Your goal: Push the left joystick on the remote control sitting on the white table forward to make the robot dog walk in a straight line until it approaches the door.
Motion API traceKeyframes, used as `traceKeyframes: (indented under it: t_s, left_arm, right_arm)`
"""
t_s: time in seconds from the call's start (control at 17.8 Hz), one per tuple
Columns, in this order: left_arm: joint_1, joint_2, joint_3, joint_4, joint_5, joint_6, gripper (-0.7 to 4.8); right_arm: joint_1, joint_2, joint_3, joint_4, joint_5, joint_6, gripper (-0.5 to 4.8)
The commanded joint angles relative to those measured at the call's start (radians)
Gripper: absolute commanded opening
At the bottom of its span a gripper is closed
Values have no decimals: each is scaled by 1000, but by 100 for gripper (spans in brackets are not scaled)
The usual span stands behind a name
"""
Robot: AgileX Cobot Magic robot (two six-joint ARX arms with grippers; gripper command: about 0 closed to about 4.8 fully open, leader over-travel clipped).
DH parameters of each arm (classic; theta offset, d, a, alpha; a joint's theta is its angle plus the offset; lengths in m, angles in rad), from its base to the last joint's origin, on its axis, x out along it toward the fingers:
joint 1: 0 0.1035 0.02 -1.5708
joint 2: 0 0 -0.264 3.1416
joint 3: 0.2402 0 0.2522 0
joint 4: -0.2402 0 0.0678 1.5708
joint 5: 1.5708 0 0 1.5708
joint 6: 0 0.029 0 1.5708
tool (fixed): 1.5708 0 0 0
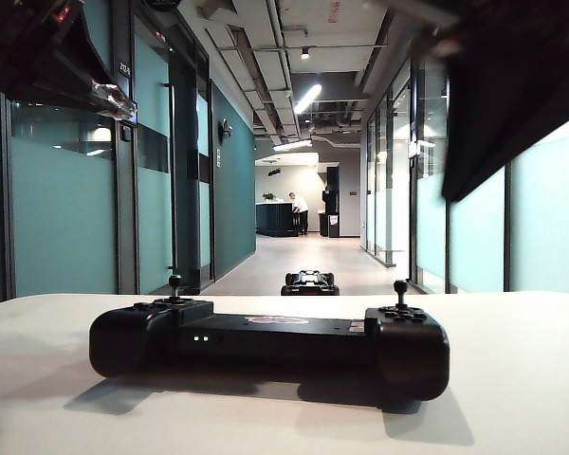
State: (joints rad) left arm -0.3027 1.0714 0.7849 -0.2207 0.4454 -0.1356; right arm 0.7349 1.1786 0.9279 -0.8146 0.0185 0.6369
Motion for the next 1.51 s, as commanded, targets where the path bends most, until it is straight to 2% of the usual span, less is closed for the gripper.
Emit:
traceKeyframes:
  t_s: [0.06, 0.17, 0.5, 1.34, 1.4, 1.51]
  left_arm:
    - [-1, -2, 5, 22, 8, -3, -5]
    - [-1, -2, 5, 28, 8, -3, -5]
    - [-1, -2, 5, 28, 36, -3, -5]
    - [-1, -2, 5, 26, 75, 5, -5]
    - [-1, -2, 5, 25, 76, 5, -5]
    - [-1, -2, 4, 16, 79, 5, -5]
  right_arm:
    - [3, 95, 37, -52, -110, 25, 327]
    - [3, 152, 52, -54, -151, 25, 328]
    - [3, 278, 73, -50, -54, 45, 329]
    - [3, 459, 73, 87, -20, 47, 328]
    - [3, 469, 73, 86, -19, 47, 319]
    - [3, 481, 73, 74, -19, 47, 212]
